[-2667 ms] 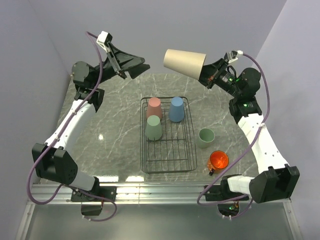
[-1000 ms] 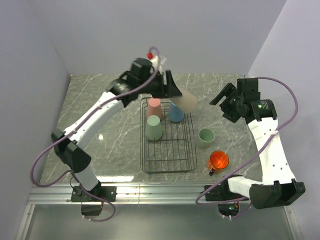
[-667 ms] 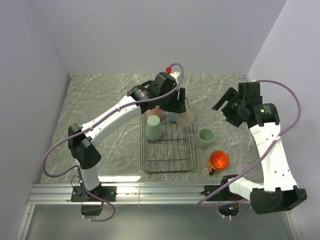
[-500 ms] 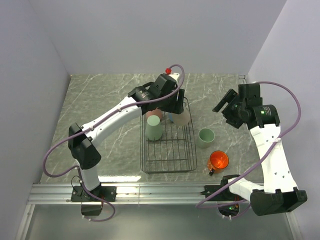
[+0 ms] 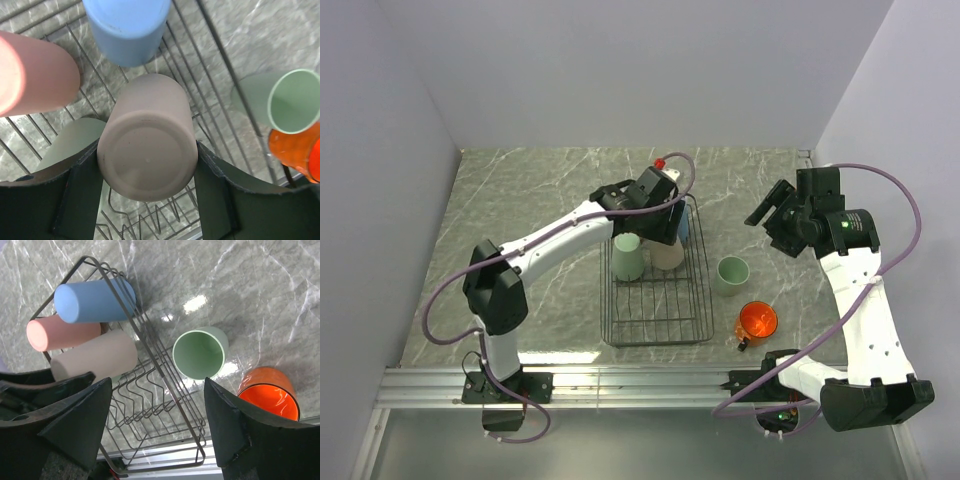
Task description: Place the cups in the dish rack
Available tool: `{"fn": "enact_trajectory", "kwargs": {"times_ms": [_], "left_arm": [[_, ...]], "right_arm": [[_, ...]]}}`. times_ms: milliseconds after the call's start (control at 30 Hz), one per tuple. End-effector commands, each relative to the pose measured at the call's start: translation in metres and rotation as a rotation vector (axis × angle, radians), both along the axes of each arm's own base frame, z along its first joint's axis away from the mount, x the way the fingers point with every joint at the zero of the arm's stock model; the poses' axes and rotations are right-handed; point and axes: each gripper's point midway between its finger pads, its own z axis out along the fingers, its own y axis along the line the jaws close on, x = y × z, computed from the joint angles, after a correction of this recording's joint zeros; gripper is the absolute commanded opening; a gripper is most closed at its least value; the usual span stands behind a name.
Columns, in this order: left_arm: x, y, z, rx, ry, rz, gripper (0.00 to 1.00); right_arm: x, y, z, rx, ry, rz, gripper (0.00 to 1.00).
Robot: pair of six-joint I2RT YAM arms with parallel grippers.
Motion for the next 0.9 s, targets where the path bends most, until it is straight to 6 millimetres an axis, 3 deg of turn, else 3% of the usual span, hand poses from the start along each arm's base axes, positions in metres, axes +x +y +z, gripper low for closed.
{"fn": "enact_trajectory", "kwargs": {"times_ms": [0,367,667,733,800,867], "left_arm": [[0.005,-0.013,0.002,-0.020,-0.040,-0.036,0.00],[-0.002,-0.042,-0.011,0.007,-0.039,-0.099,0.00],[-0.005,-0.050,-0.019,0.071,-0.051,-0.111,0.00],[-0.006,-0.050,-0.019,0.078,-0.052,-0.116,0.07],[-0.009,-0.051,-0.021,0.076,-0.043,-0.134,0.24],[-0.012,-0.055,-0.018,0.058,-0.049,-0.148,0.30]], "right_arm": [[0.000,-0.004,0.010,-0.008,-0.018,-0.013,0.80],[-0.003,-0.005,0.009,-0.016,-0.008,-0.013,0.80],[-0.003,-0.010,0.003,-0.042,0.002,-0.023,0.80],[-0.003,-0.010,0.002,-0.045,0.005,-0.022,0.80],[-0.003,-0.011,0.000,-0.046,0.007,-0.023,0.80],[-0.003,-0.010,-0.002,-0.047,0.008,-0.020,0.80]]}}
